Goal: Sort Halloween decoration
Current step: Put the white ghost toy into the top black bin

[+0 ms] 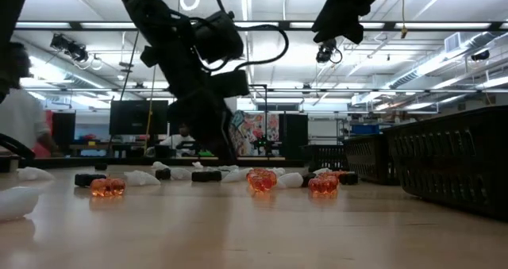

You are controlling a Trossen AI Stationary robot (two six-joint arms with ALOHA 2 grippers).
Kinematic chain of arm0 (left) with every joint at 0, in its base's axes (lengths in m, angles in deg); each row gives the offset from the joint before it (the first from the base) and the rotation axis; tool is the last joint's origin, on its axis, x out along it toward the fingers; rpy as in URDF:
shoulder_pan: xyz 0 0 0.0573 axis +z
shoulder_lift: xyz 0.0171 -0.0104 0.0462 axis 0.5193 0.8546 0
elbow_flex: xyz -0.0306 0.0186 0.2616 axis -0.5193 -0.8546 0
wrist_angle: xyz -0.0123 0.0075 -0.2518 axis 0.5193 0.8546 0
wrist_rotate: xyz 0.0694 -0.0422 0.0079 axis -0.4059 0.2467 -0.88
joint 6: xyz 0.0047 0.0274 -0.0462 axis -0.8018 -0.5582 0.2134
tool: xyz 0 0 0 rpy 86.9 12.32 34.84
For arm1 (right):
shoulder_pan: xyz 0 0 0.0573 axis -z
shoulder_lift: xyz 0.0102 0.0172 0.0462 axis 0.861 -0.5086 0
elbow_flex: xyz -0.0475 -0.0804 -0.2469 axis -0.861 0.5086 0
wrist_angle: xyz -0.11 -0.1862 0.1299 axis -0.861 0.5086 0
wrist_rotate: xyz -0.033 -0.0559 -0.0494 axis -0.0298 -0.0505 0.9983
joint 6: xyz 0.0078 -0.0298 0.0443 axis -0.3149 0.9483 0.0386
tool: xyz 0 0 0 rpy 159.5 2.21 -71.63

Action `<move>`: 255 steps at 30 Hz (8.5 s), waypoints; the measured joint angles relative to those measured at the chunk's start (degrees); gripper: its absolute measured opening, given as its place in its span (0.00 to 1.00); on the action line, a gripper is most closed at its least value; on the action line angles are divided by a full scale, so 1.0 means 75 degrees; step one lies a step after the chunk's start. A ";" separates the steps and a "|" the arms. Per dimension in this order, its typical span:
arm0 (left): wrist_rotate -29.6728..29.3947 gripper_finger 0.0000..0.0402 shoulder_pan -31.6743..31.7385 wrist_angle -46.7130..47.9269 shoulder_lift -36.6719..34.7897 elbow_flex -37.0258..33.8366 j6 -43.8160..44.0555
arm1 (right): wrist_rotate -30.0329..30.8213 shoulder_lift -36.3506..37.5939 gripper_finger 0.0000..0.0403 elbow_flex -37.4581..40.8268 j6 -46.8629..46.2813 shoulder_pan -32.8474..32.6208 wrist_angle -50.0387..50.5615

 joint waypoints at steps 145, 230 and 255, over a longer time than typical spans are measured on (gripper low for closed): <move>-0.0609 0.38 0.1431 0.2184 0.1417 0.4680 0.0716 | 0.0488 0.1617 0.33 0.1108 -0.0777 -0.0738 0.0642; 0.0114 0.20 0.0653 0.0793 0.0862 0.1141 0.1154 | 0.0510 0.1612 0.33 0.1859 -0.1531 -0.0813 -0.1239; 0.0580 0.20 0.1357 -0.0958 0.1732 0.3696 0.0886 | 0.0791 0.1769 0.33 0.1128 -0.1515 -0.0812 -0.0177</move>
